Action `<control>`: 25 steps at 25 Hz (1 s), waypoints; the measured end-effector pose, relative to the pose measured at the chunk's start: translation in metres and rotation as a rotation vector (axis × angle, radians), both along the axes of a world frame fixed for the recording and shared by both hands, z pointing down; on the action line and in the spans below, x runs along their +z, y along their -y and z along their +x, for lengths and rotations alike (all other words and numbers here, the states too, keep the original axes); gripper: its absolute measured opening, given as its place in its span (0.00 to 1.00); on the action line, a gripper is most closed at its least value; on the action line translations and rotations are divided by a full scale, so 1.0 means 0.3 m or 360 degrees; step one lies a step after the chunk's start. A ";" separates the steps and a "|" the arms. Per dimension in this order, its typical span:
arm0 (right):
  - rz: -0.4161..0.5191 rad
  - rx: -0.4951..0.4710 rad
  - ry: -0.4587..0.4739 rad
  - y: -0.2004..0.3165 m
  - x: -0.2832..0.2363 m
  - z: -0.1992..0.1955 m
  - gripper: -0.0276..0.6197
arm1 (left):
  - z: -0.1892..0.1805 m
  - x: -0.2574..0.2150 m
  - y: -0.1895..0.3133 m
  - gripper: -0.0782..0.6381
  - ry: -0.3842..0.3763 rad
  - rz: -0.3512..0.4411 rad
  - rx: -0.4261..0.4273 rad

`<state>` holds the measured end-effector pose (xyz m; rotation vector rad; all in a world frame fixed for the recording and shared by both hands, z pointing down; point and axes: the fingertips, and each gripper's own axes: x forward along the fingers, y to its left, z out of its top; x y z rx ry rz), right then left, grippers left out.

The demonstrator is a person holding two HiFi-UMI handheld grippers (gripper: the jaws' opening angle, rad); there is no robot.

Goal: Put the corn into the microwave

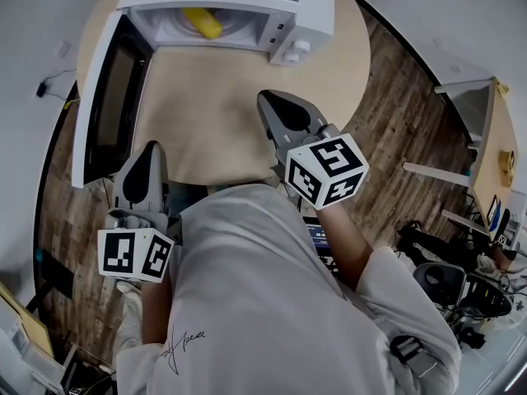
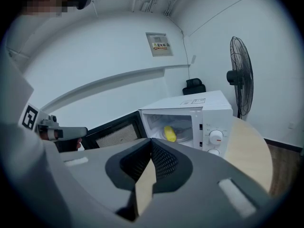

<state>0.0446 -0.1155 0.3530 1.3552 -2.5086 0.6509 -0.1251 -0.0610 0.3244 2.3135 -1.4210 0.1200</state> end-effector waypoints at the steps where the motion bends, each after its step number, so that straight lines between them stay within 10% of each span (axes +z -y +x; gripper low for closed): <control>1: 0.0000 0.0002 0.0000 -0.009 -0.004 0.005 0.06 | -0.001 0.001 -0.002 0.10 0.0003 -0.0002 0.0005; 25: 0.0004 0.0046 0.0021 -0.126 -0.075 0.088 0.06 | -0.046 -0.012 -0.036 0.10 -0.0010 0.0039 -0.0098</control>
